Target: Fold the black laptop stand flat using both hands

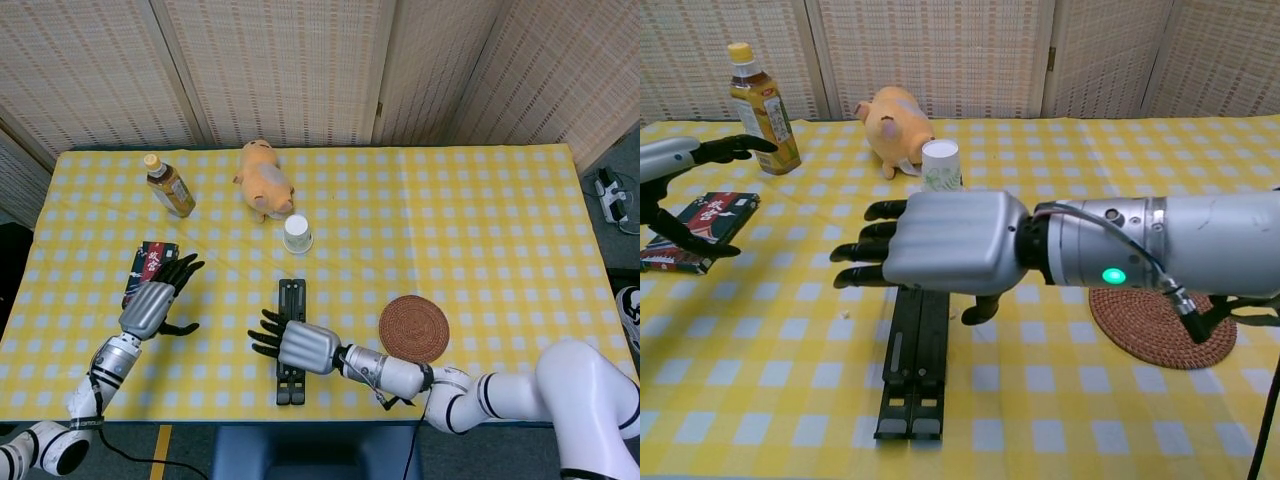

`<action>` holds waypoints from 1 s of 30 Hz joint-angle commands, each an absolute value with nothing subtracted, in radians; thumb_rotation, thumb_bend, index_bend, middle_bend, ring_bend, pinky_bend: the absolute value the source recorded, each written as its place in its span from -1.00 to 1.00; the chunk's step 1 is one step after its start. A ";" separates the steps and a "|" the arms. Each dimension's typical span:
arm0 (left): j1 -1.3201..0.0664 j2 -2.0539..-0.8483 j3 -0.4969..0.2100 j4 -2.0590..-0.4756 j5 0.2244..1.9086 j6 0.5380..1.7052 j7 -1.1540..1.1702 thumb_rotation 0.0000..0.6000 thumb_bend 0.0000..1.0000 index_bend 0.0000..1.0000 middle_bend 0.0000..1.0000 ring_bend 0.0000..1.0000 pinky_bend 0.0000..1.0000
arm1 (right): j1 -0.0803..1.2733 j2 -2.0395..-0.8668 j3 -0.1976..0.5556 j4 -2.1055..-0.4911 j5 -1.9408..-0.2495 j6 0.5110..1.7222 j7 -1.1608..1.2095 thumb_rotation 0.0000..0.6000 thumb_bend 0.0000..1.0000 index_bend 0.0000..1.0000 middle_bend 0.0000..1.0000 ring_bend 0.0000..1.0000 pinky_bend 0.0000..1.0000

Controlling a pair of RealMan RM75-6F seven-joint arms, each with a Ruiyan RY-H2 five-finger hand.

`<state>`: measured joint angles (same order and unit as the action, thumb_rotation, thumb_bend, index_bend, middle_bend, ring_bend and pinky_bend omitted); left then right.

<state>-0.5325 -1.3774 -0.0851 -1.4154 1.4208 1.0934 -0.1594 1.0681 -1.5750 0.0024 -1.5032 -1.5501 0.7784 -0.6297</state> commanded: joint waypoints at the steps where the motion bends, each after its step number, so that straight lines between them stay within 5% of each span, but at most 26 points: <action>1: -0.514 -1.353 -0.098 -1.434 1.392 1.121 -0.103 1.00 -0.56 -0.95 -1.00 -1.00 -1.00 | 0.952 -1.482 -0.005 -1.602 -1.500 0.917 -0.639 1.00 -0.53 -1.00 -1.00 -0.82 -0.93; 15: -0.365 -1.265 -0.119 -1.527 1.260 1.313 0.093 1.00 -0.50 -0.90 -1.00 -1.00 -1.00 | 0.540 -1.201 -0.080 -1.809 -1.385 1.364 -0.536 1.00 -0.53 -1.00 -0.92 -0.73 -0.88; 30: -0.187 -1.253 -0.044 -1.579 1.347 1.511 0.058 1.00 -0.50 -0.87 -1.00 -1.00 -1.00 | 0.248 -1.137 -0.120 -1.694 -1.378 1.546 -0.193 1.00 -0.53 -1.00 -0.97 -0.84 -0.90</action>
